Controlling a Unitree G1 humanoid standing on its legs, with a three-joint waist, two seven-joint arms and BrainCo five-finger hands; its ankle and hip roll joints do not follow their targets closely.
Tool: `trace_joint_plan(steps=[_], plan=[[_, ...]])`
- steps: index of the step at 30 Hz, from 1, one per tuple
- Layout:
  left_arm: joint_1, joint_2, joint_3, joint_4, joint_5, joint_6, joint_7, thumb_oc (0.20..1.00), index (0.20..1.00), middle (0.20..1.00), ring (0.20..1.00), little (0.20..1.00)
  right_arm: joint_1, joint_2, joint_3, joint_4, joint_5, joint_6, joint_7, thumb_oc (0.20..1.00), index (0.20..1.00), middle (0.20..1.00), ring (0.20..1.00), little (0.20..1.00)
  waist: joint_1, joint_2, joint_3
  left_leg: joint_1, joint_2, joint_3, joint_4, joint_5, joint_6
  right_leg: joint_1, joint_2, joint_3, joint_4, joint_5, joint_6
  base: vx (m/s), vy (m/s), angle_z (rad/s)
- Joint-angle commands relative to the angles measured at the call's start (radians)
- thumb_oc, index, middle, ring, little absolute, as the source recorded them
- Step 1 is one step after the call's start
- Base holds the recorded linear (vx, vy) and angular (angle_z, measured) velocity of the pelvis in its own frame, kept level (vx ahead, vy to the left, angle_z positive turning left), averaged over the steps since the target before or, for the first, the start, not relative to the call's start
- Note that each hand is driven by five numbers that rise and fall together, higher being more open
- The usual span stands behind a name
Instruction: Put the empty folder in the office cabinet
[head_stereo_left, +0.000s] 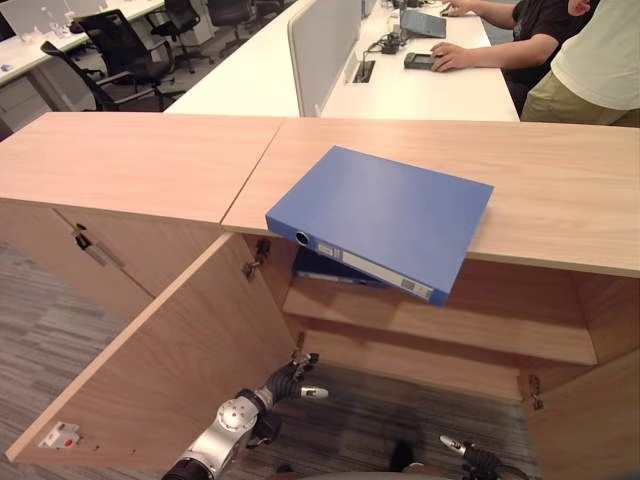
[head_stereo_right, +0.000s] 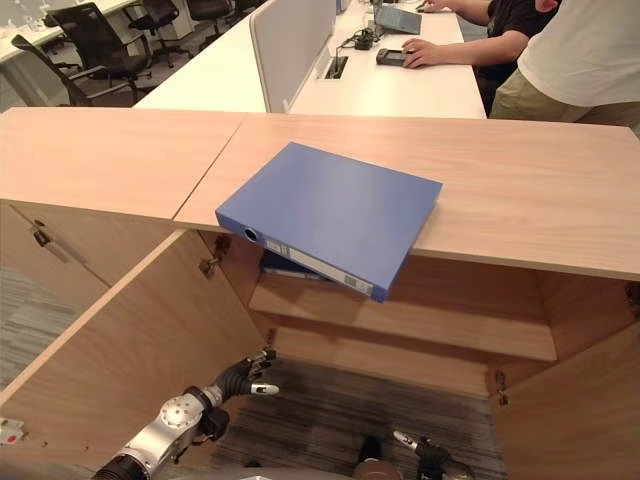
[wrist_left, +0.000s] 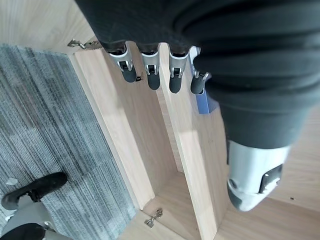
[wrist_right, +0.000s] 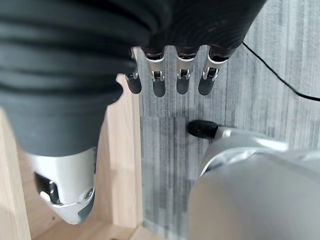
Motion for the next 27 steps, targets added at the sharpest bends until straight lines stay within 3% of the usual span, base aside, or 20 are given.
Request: trace_joint_plan(steps=[1, 4, 5, 12, 15, 17, 19, 21, 23, 27], plan=[[-0.01, 0.039, -0.012, -0.071, -0.03, -0.014, -0.03, 1.0, 1.0, 1.0, 1.0, 1.0, -0.028, 0.004, -0.014, 0.014, 0.053, -0.002, -0.005, 1.0, 1.0, 1.0, 1.0, 1.0, 0.009, -0.051, 0.007, 0.021, -0.091, 0.097, 0.039, -0.147, 0.057, 0.075, -0.051, 0.036, 0.001, -0.026, 0.075, 0.04, -0.044, 0.32], [-0.023, 0.036, -0.024, -0.058, -0.027, -0.007, -0.043, 1.0, 1.0, 1.0, 1.0, 1.0, -0.035, 0.011, -0.016, 0.014, 0.051, 0.001, -0.006, 1.0, 1.0, 1.0, 1.0, 1.0, 0.0, -0.034, -0.007, 0.048, -0.132, 0.136, -0.019, -0.161, 0.056, 0.091, -0.04, 0.041, -0.005, -0.043, 0.084, 0.05, 0.06, -0.07], [-0.02, 0.03, -0.026, -0.05, -0.023, -0.007, -0.043, 1.0, 1.0, 1.0, 1.0, 1.0, -0.031, 0.017, -0.017, 0.019, 0.042, 0.001, -0.005, 1.0, 1.0, 1.0, 1.0, 1.0, -0.002, -0.031, -0.016, 0.066, -0.149, 0.141, -0.071, -0.128, 0.062, 0.088, -0.042, 0.026, -0.014, -0.024, 0.082, 0.04, 0.098, 0.22], [0.017, 0.039, 0.009, -0.059, 0.073, -0.016, -0.021, 1.0, 1.0, 1.0, 1.0, 1.0, 0.006, 0.045, -0.028, 0.01, 0.037, 0.005, 0.002, 1.0, 1.0, 1.0, 1.0, 1.0, 0.0, -0.011, -0.043, 0.161, -0.191, 0.096, -0.242, -0.104, 0.079, 0.104, -0.052, 0.024, -0.033, 0.003, 0.111, 0.0, 0.126, 0.1], [0.03, 0.035, 0.021, -0.054, 0.085, -0.011, -0.024, 1.0, 1.0, 1.0, 1.0, 1.0, 0.007, 0.05, -0.031, 0.002, 0.032, 0.006, 0.006, 1.0, 1.0, 1.0, 1.0, 1.0, 0.002, -0.002, -0.043, 0.169, -0.206, 0.097, -0.259, -0.108, 0.092, 0.086, -0.07, 0.028, -0.008, 0.01, 0.123, -0.04, 0.104, -0.01], [0.043, 0.035, 0.038, -0.047, 0.104, -0.002, -0.024, 1.0, 1.0, 1.0, 1.0, 1.0, -0.012, 0.053, -0.034, 0.0, 0.02, 0.011, 0.01, 1.0, 1.0, 1.0, 1.0, 1.0, 0.015, 0.011, -0.025, 0.171, -0.22, 0.109, -0.262, -0.119, 0.112, 0.036, -0.122, 0.022, 0.079, 0.033, 0.15, -0.08, 0.11, -0.08], [0.043, 0.043, 0.039, -0.048, 0.114, 0.001, -0.025, 1.0, 1.0, 1.0, 1.0, 1.0, -0.018, 0.054, -0.035, -0.005, 0.017, 0.012, 0.011, 1.0, 1.0, 1.0, 1.0, 1.0, 0.019, 0.011, -0.015, 0.171, -0.224, 0.113, -0.26, -0.118, 0.118, 0.021, -0.146, 0.027, 0.112, 0.054, 0.163, -0.08, 0.034, -0.25], [0.048, 0.053, 0.052, -0.047, 0.124, 0.009, -0.028, 1.0, 1.0, 1.0, 1.0, 1.0, -0.029, 0.064, -0.041, -0.009, 0.023, 0.016, 0.015, 1.0, 1.0, 1.0, 1.0, 1.0, 0.027, 0.018, -0.003, 0.17, -0.213, 0.126, -0.26, -0.121, 0.123, -0.004, -0.216, 0.025, 0.171, 0.1, 0.181, -0.1, -0.049, -0.11], [0.05, 0.066, 0.061, -0.051, 0.135, 0.01, -0.024, 1.0, 1.0, 1.0, 1.0, 1.0, -0.026, 0.07, -0.047, -0.012, 0.023, 0.018, 0.018, 1.0, 1.0, 1.0, 1.0, 1.0, 0.031, 0.014, -0.007, 0.163, -0.196, 0.129, -0.255, -0.121, 0.114, 0.017, -0.263, 0.014, 0.136, 0.118, 0.179, -0.06, -0.176, -0.08], [0.054, 0.073, 0.081, -0.055, 0.14, 0.005, -0.018, 1.0, 1.0, 1.0, 1.0, 1.0, -0.026, 0.076, -0.046, -0.001, 0.015, 0.019, 0.017, 1.0, 1.0, 1.0, 1.0, 1.0, 0.035, -0.018, -0.026, 0.151, -0.182, 0.129, -0.231, -0.124, 0.093, 0.057, -0.219, 0.021, 0.007, 0.099, 0.187, 0.03, -0.179, -0.13]])
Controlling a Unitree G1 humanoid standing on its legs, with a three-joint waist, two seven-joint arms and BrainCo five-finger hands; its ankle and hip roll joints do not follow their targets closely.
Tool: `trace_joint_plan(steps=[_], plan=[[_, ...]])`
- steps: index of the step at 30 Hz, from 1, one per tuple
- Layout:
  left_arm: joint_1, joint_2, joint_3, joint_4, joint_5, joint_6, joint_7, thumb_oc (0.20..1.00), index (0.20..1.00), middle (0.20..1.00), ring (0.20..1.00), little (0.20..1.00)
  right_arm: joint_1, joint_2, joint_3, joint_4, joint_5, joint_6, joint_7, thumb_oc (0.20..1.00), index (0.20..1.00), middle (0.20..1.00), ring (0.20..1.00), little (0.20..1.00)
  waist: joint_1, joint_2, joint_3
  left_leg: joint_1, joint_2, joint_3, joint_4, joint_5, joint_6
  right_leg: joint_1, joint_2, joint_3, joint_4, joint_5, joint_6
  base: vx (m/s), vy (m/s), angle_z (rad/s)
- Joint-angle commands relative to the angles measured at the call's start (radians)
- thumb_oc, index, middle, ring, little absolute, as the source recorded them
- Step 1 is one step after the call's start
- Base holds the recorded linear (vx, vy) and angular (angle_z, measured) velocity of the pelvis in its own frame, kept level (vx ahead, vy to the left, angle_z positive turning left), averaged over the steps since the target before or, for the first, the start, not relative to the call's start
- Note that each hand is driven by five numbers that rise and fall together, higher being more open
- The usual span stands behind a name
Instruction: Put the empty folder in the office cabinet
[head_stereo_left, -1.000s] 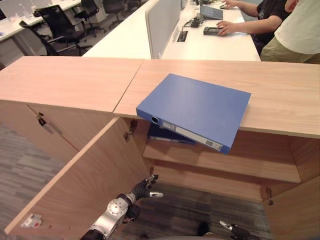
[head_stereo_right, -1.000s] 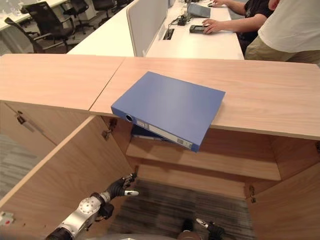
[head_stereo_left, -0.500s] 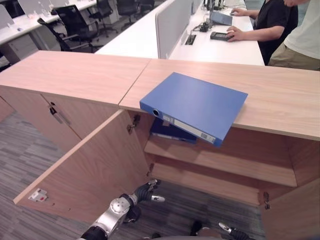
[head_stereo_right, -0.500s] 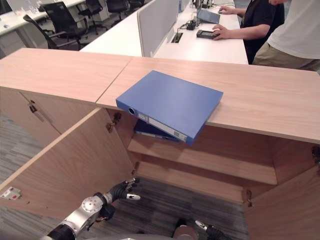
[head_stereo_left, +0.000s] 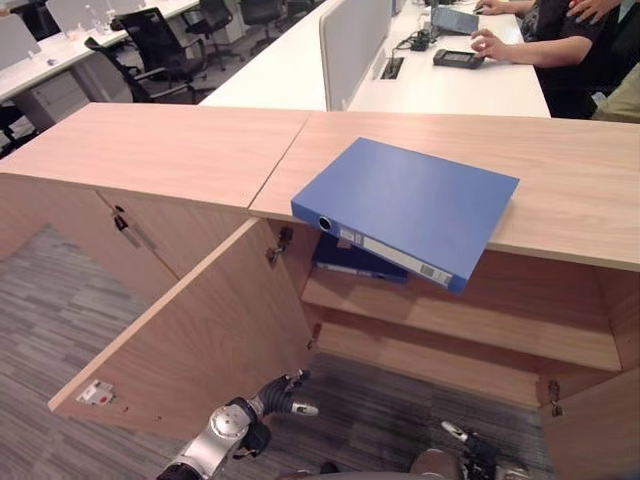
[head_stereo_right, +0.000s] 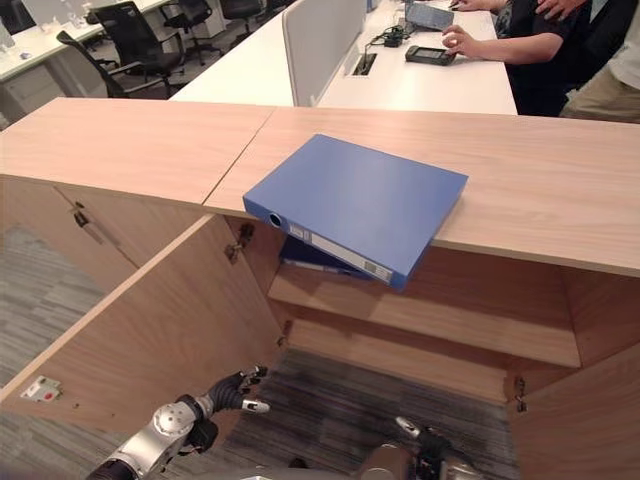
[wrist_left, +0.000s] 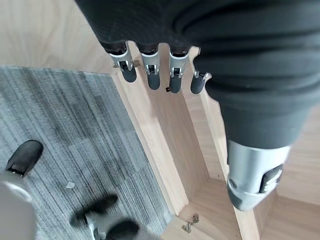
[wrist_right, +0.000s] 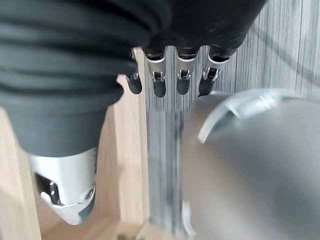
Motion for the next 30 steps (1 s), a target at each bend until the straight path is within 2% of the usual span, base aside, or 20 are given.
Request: trace_joint_plan(steps=[1, 3, 5, 8, 9, 13, 15, 16, 20, 24, 29, 30], plan=[[-0.036, 0.012, 0.044, -0.066, 0.03, -0.032, 0.013, 1.0, 1.0, 1.0, 1.0, 1.0, -0.02, 0.075, 0.002, 0.03, -0.016, -0.006, 0.026, 1.0, 1.0, 1.0, 1.0, 1.0, 0.007, -0.046, -0.015, -0.025, 0.055, -0.057, 0.039, -0.043, -0.057, 0.118, 0.078, -0.009, -0.233, 0.128, -0.012, 0.07, -0.259, -0.06], [-0.031, 0.02, 0.051, -0.078, 0.026, -0.039, 0.02, 1.0, 1.0, 1.0, 1.0, 1.0, -0.012, 0.076, 0.011, 0.031, -0.017, -0.006, 0.027, 1.0, 1.0, 1.0, 1.0, 1.0, 0.01, -0.057, -0.019, -0.026, 0.09, -0.059, 0.047, -0.031, -0.081, 0.126, 0.113, -0.01, -0.251, 0.111, -0.02, 0.08, -0.318, -0.08], [-0.027, 0.038, 0.063, -0.15, 0.0, -0.047, 0.028, 1.0, 1.0, 1.0, 1.0, 1.0, 0.004, 0.071, 0.011, 0.021, 0.0, -0.015, 0.022, 1.0, 1.0, 1.0, 1.0, 1.0, 0.002, -0.059, -0.017, -0.018, 0.133, -0.071, 0.05, -0.018, -0.108, 0.134, 0.152, -0.017, -0.253, 0.087, -0.042, 0.07, -0.335, -0.09], [-0.031, 0.062, 0.079, -0.239, -0.022, -0.055, 0.026, 1.0, 1.0, 1.0, 1.0, 1.0, 0.01, 0.064, 0.0, 0.022, 0.009, -0.02, 0.019, 1.0, 1.0, 1.0, 1.0, 1.0, -0.001, -0.058, -0.014, -0.021, 0.161, -0.077, 0.05, -0.002, -0.123, 0.132, 0.176, -0.023, -0.243, 0.067, -0.055, 0.01, -0.202, -0.03], [-0.019, 0.105, 0.114, -0.378, -0.066, -0.061, 0.016, 1.0, 1.0, 1.0, 1.0, 1.0, 0.017, 0.052, -0.011, 0.021, 0.015, -0.029, 0.018, 1.0, 1.0, 1.0, 1.0, 1.0, -0.004, -0.057, -0.01, -0.032, 0.194, -0.088, 0.055, 0.019, -0.143, 0.132, 0.202, -0.032, -0.234, 0.046, -0.073, -0.02, -0.313, 0.0], [0.024, 0.204, 0.213, -0.654, -0.153, -0.079, -0.031, 1.0, 1.0, 1.0, 1.0, 1.0, 0.033, 0.018, -0.056, 0.01, 0.022, -0.037, 0.029, 1.0, 1.0, 1.0, 1.0, 1.0, 0.01, -0.055, 0.008, -0.07, 0.221, -0.106, 0.129, 0.024, -0.152, 0.143, 0.223, -0.056, -0.208, 0.013, -0.1, -0.04, -0.21, 0.2], [0.04, 0.223, 0.239, -0.703, -0.177, -0.085, -0.035, 1.0, 1.0, 1.0, 1.0, 1.0, 0.035, 0.01, -0.063, 0.007, 0.027, -0.038, 0.03, 1.0, 1.0, 1.0, 1.0, 1.0, 0.012, -0.058, 0.016, -0.092, 0.218, -0.12, 0.173, 0.019, -0.151, 0.147, 0.221, -0.062, -0.206, 0.008, -0.107, -0.05, -0.087, 0.24], [0.046, 0.241, 0.271, -0.76, -0.211, -0.096, -0.038, 1.0, 1.0, 1.0, 1.0, 1.0, 0.041, -0.004, -0.07, 0.002, 0.029, -0.04, 0.036, 1.0, 1.0, 1.0, 1.0, 1.0, 0.024, -0.061, 0.027, -0.127, 0.18, -0.158, 0.202, 0.015, -0.147, 0.153, 0.218, -0.069, -0.208, 0.004, -0.11, -0.05, -0.047, 0.11], [0.074, 0.283, 0.306, -0.82, -0.251, -0.087, -0.071, 1.0, 1.0, 1.0, 1.0, 1.0, 0.042, -0.019, -0.07, -0.002, 0.017, -0.038, 0.047, 1.0, 1.0, 1.0, 1.0, 1.0, 0.025, -0.051, 0.014, -0.109, 0.153, -0.136, 0.138, 0.022, -0.137, 0.149, 0.225, -0.074, -0.215, 0.011, -0.107, 0.0, 0.005, 0.23], [0.107, 0.314, 0.312, -0.778, -0.26, -0.064, -0.083, 1.0, 1.0, 1.0, 1.0, 1.0, 0.05, -0.016, -0.075, 0.022, 0.02, -0.03, 0.06, 1.0, 1.0, 1.0, 1.0, 1.0, 0.025, -0.044, -0.003, -0.081, 0.143, -0.129, 0.068, 0.044, -0.138, 0.167, 0.231, -0.083, -0.24, 0.022, -0.103, 0.05, 0.039, -0.04], [0.164, 0.287, 0.336, -0.694, -0.24, -0.035, -0.069, 1.0, 1.0, 1.0, 1.0, 1.0, 0.052, -0.014, -0.072, 0.038, 0.011, -0.02, 0.061, 1.0, 1.0, 1.0, 1.0, 1.0, 0.029, -0.038, -0.008, -0.039, 0.136, -0.126, 0.013, 0.051, -0.133, 0.19, 0.237, -0.083, -0.259, 0.026, -0.1, 0.06, 0.036, 0.0], [0.211, 0.268, 0.366, -0.661, -0.235, -0.021, -0.066, 1.0, 1.0, 1.0, 1.0, 1.0, 0.053, -0.012, -0.075, 0.039, 0.006, -0.017, 0.062, 1.0, 1.0, 1.0, 1.0, 1.0, 0.032, -0.036, -0.009, -0.031, 0.136, -0.122, 0.004, 0.047, -0.13, 0.192, 0.239, -0.077, -0.264, 0.026, -0.099, 0.03, 0.031, -0.03]])
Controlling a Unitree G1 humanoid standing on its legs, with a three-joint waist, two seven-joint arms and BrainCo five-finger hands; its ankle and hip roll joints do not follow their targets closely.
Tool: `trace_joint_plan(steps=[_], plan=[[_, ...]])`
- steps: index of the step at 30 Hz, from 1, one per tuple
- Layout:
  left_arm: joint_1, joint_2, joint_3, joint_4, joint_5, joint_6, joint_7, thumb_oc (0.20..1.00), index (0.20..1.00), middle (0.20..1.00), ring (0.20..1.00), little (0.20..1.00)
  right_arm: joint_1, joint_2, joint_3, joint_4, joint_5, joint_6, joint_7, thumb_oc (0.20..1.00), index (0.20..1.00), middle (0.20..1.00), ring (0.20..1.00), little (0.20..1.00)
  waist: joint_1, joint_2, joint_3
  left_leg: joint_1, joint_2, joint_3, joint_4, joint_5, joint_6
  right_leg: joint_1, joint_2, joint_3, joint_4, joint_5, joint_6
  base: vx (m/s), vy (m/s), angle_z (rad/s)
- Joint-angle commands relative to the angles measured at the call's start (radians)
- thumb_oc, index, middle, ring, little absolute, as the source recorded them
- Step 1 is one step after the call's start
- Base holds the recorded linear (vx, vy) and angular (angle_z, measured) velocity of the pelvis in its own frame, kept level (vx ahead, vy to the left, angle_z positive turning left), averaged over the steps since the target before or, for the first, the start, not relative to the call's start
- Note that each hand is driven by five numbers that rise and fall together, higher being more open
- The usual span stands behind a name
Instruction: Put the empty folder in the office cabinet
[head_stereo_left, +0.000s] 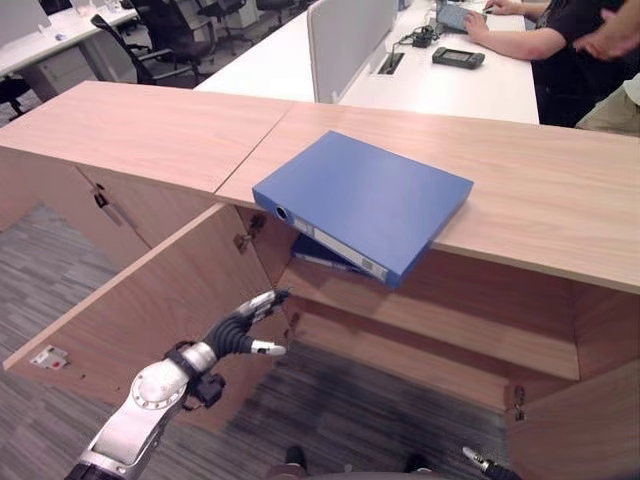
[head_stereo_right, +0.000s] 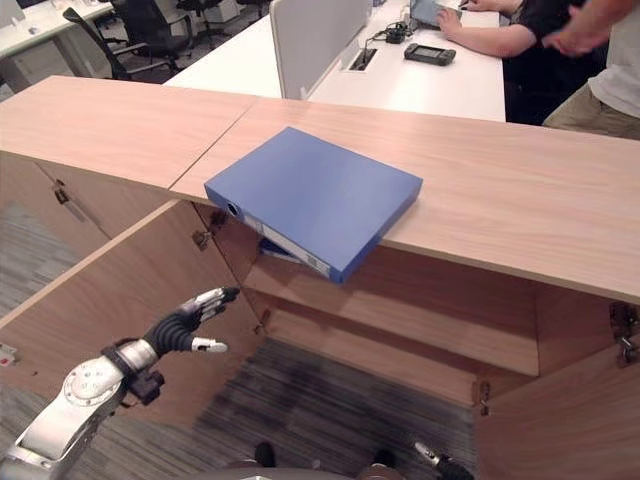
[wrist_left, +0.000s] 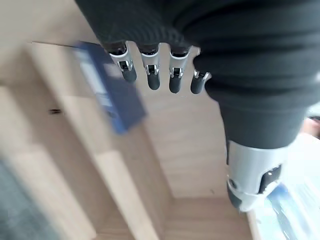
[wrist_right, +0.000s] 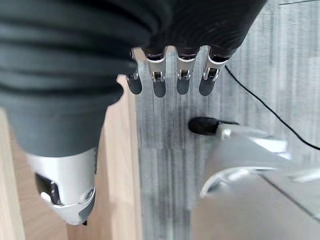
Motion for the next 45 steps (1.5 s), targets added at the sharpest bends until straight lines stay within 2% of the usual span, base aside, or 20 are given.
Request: trace_joint_plan(steps=[1, 3, 6, 8, 13, 16, 21, 26, 38, 45], plan=[[0.051, -0.018, 0.098, -0.046, -0.013, -0.007, 0.016, 1.0, 1.0, 1.0, 1.0, 1.0, -0.061, 0.012, 0.02, 0.035, -0.007, 0.004, 0.006, 1.0, 1.0, 1.0, 1.0, 1.0, 0.014, -0.029, -0.002, 0.015, -0.011, -0.015, 0.011, -0.031, 0.005, 0.034, 0.032, 0.005, 0.041, -0.062, -0.002, 0.03, 0.031, -0.05], [0.079, -0.027, 0.124, -0.053, -0.009, -0.003, 0.02, 1.0, 1.0, 1.0, 1.0, 1.0, -0.059, 0.014, 0.02, 0.034, -0.01, 0.005, 0.006, 1.0, 1.0, 1.0, 1.0, 1.0, 0.015, -0.03, -0.001, 0.016, -0.011, -0.016, 0.008, -0.033, 0.007, 0.034, 0.033, 0.007, 0.038, -0.061, -0.002, 0.0, 0.007, -0.02], [0.164, -0.058, 0.239, -0.139, 0.012, -0.018, 0.038, 1.0, 1.0, 1.0, 1.0, 1.0, -0.039, 0.019, 0.002, 0.028, -0.014, 0.001, 0.004, 1.0, 1.0, 1.0, 1.0, 1.0, 0.029, -0.035, -0.002, 0.021, -0.011, -0.021, 0.004, -0.039, 0.009, 0.038, 0.036, 0.006, 0.03, -0.058, -0.001, 0.0, 0.0, 0.0], [0.175, -0.098, 0.334, -0.274, -0.001, -0.079, 0.077, 1.0, 1.0, 1.0, 1.0, 1.0, -0.018, 0.032, 0.001, 0.007, -0.012, -0.014, -0.001, 1.0, 1.0, 1.0, 1.0, 1.0, 0.039, -0.046, 0.0, 0.024, -0.012, -0.027, 0.002, -0.045, 0.009, 0.044, 0.041, 0.005, 0.02, -0.058, 0.0, -0.01, -0.006, 0.05], [0.118, -0.169, 0.401, -0.409, 0.015, -0.159, 0.146, 1.0, 1.0, 1.0, 1.0, 1.0, 0.004, 0.05, 0.019, -0.036, -0.012, -0.031, -0.008, 1.0, 1.0, 1.0, 1.0, 1.0, 0.037, -0.062, 0.0, 0.03, -0.012, -0.028, 0.002, -0.054, 0.007, 0.057, 0.046, 0.002, 0.004, -0.055, -0.001, -0.01, -0.009, 0.05], [0.036, -0.16, 0.412, -0.451, 0.084, -0.208, 0.198, 1.0, 1.0, 1.0, 1.0, 1.0, 0.003, 0.061, 0.039, -0.058, -0.01, -0.035, -0.01, 1.0, 1.0, 1.0, 1.0, 1.0, 0.031, -0.07, -0.005, 0.036, -0.013, -0.026, 0.002, -0.061, 0.004, 0.066, 0.046, 0.004, -0.003, -0.052, 0.003, 0.01, 0.0, -0.06], [-0.05, -0.132, 0.384, -0.479, 0.145, -0.242, 0.232, 1.0, 1.0, 1.0, 1.0, 1.0, -0.003, 0.075, 0.062, -0.062, -0.004, -0.036, -0.016, 1.0, 1.0, 1.0, 1.0, 1.0, 0.019, -0.075, -0.011, 0.048, -0.016, -0.015, 0.002, -0.071, 0.004, 0.073, 0.046, 0.01, -0.009, -0.05, 0.007, 0.01, 0.002, -0.01], [-0.15, -0.107, 0.273, -0.463, 0.224, -0.272, 0.283, 1.0, 1.0, 1.0, 1.0, 1.0, -0.022, 0.095, 0.1, -0.055, 0.004, -0.038, -0.036, 1.0, 1.0, 1.0, 1.0, 1.0, 0.0, -0.08, -0.022, 0.061, -0.022, -0.001, 0.002, -0.084, 0.007, 0.077, 0.043, 0.024, -0.016, -0.042, 0.013, 0.02, 0.014, -0.13], [-0.278, -0.043, 0.07, -0.292, 0.389, -0.25, 0.306, 1.0, 1.0, 1.0, 1.0, 1.0, -0.045, 0.094, 0.118, -0.034, 0.015, -0.033, -0.073, 1.0, 1.0, 1.0, 1.0, 1.0, -0.027, -0.088, -0.044, 0.074, -0.028, 0.02, 0.002, -0.093, 0.011, 0.081, 0.044, 0.042, -0.023, -0.033, 0.019, 0.01, 0.013, -0.06], [-0.351, -0.044, 0.016, -0.231, 0.465, -0.246, 0.327, 1.0, 1.0, 1.0, 1.0, 1.0, -0.047, 0.091, 0.12, -0.029, 0.015, -0.028, -0.081, 1.0, 1.0, 1.0, 1.0, 1.0, -0.039, -0.092, -0.058, 0.073, -0.032, 0.028, 0.002, -0.091, 0.014, 0.077, 0.043, 0.05, -0.027, -0.025, 0.018, 0.0, 0.004, -0.03]])
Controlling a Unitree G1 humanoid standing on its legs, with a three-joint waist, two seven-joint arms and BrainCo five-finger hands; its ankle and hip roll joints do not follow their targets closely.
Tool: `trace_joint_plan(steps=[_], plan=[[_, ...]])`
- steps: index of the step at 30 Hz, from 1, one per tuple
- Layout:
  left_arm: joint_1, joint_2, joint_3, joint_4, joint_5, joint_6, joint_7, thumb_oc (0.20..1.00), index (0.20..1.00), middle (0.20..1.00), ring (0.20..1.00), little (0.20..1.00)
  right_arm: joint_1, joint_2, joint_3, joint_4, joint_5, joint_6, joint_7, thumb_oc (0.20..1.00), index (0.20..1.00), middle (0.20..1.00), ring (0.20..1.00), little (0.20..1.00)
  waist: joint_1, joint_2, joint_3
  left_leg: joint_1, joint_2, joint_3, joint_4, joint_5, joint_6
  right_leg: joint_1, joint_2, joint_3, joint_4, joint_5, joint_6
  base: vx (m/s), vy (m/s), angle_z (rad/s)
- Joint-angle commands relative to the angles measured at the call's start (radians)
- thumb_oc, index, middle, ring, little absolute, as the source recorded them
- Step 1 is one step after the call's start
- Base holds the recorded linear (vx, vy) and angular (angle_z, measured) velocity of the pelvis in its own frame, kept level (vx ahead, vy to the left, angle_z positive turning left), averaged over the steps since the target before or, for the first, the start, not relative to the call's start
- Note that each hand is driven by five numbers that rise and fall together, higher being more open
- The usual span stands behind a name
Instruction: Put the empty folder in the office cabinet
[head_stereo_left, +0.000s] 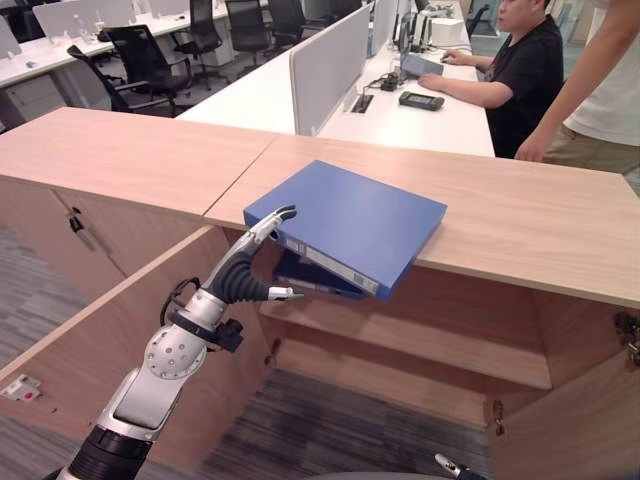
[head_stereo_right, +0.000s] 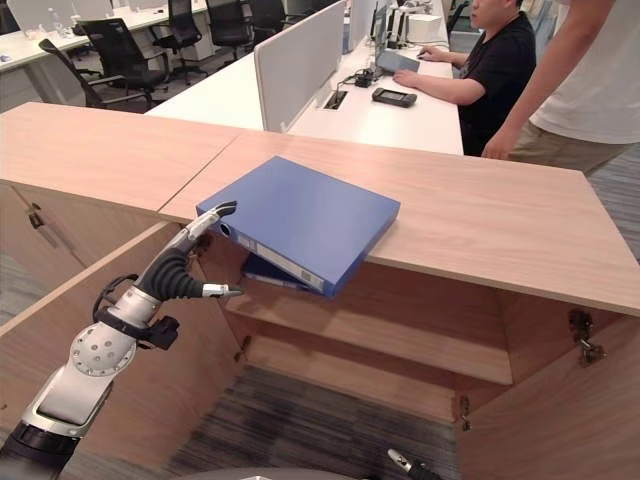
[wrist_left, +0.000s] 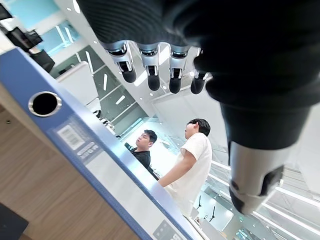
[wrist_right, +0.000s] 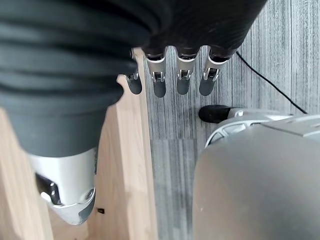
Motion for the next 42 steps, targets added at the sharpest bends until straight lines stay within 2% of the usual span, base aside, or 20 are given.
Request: trace_joint_plan(steps=[1, 8, 10, 30, 42], plan=[[-0.091, 0.026, -0.015, -0.007, 0.064, -0.029, 0.05, 1.0, 1.0, 1.0, 1.0, 1.0, -0.069, 0.01, 0.033, 0.02, 0.016, -0.017, -0.007, 1.0, 1.0, 1.0, 1.0, 1.0, -0.001, -0.031, 0.007, 0.02, -0.024, -0.02, 0.002, -0.078, 0.013, 0.045, 0.036, -0.006, 0.018, -0.047, 0.007, -0.01, 0.004, -0.05], [-0.144, 0.004, -0.058, 0.051, 0.135, -0.028, 0.079, 1.0, 1.0, 1.0, 1.0, 1.0, -0.065, 0.013, 0.039, 0.028, 0.012, -0.017, -0.018, 1.0, 1.0, 1.0, 1.0, 1.0, -0.011, -0.035, -0.003, 0.024, -0.024, -0.014, 0.002, -0.08, 0.014, 0.045, 0.037, 0.002, 0.016, -0.045, 0.007, 0.0, 0.001, -0.07], [-0.218, -0.014, -0.121, 0.103, 0.212, -0.03, 0.097, 1.0, 1.0, 1.0, 1.0, 1.0, -0.07, 0.015, 0.048, 0.031, 0.011, -0.023, -0.033, 1.0, 1.0, 1.0, 1.0, 1.0, -0.022, -0.036, -0.008, 0.028, -0.025, -0.01, 0.002, -0.083, 0.014, 0.047, 0.037, 0.006, 0.015, -0.045, 0.007, 0.01, -0.006, -0.03], [-0.371, -0.01, -0.296, 0.274, 0.452, -0.029, 0.172, 1.0, 1.0, 1.0, 1.0, 1.0, -0.073, 0.012, 0.07, 0.05, 0.009, -0.031, -0.059, 1.0, 1.0, 1.0, 1.0, 1.0, -0.045, -0.031, -0.02, 0.042, -0.029, 0.004, 0.002, -0.09, 0.016, 0.052, 0.041, 0.021, 0.012, -0.046, 0.009, 0.0, -0.001, -0.02], [-0.528, -0.026, -0.422, 0.449, 0.676, 0.007, 0.304, 1.0, 1.0, 1.0, 1.0, 1.0, -0.077, 0.007, 0.092, 0.069, 0.012, -0.038, -0.076, 1.0, 1.0, 1.0, 1.0, 1.0, -0.064, -0.023, -0.023, 0.052, -0.028, 0.013, 0.002, -0.097, 0.014, 0.059, 0.047, 0.03, 0.013, -0.053, 0.011, 0.0, 0.0, 0.0]])
